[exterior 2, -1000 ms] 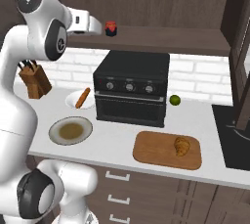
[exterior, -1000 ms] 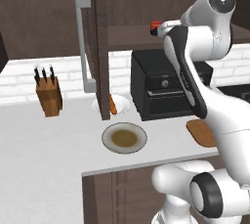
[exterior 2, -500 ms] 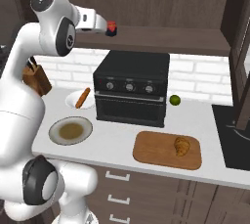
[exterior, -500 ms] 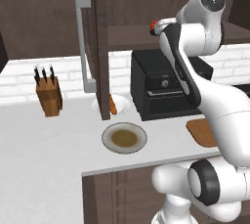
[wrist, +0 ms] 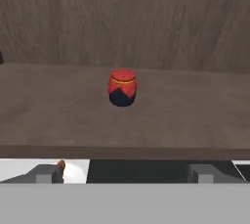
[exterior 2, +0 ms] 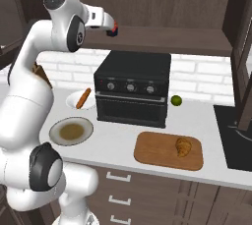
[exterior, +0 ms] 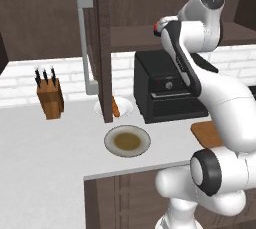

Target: From the different types of pastries on the counter, select a croissant and place it on the cutting board. Then retrieve a jar of jam from the cabinet and place it alongside the croissant on the cutting board.

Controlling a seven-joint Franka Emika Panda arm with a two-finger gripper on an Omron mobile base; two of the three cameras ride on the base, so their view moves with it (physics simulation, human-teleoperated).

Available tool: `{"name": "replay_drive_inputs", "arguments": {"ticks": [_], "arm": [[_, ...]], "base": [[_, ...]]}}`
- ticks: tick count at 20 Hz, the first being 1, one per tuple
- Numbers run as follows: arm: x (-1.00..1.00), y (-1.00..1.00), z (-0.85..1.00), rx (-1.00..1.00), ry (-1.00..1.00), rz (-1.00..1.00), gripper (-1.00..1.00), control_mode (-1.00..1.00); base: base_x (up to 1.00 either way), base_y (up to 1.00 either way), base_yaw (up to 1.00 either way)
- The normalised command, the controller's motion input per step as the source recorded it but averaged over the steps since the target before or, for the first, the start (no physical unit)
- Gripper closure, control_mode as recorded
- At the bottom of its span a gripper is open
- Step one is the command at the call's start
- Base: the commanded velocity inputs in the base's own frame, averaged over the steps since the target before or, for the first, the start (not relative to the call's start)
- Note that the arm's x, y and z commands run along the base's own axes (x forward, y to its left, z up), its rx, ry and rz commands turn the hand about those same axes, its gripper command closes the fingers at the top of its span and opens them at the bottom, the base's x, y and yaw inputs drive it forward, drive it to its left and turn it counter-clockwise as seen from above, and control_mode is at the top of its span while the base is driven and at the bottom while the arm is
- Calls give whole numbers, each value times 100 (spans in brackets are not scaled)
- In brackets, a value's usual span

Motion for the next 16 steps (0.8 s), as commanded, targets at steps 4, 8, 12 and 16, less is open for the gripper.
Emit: {"name": "replay_drive_inputs", "arguments": {"ticks": [4, 8, 12, 16], "arm": [[37, 0, 0, 0, 0, 0, -100, -100], [34, 0, -1, 0, 0, 0, -100, -100], [33, 0, -6, 0, 0, 0, -100, -100], [31, 0, -9, 0, 0, 0, -100, -100]], "base": [[0, 0, 0], [0, 0, 0], [0, 0, 0], [0, 0, 0]]}}
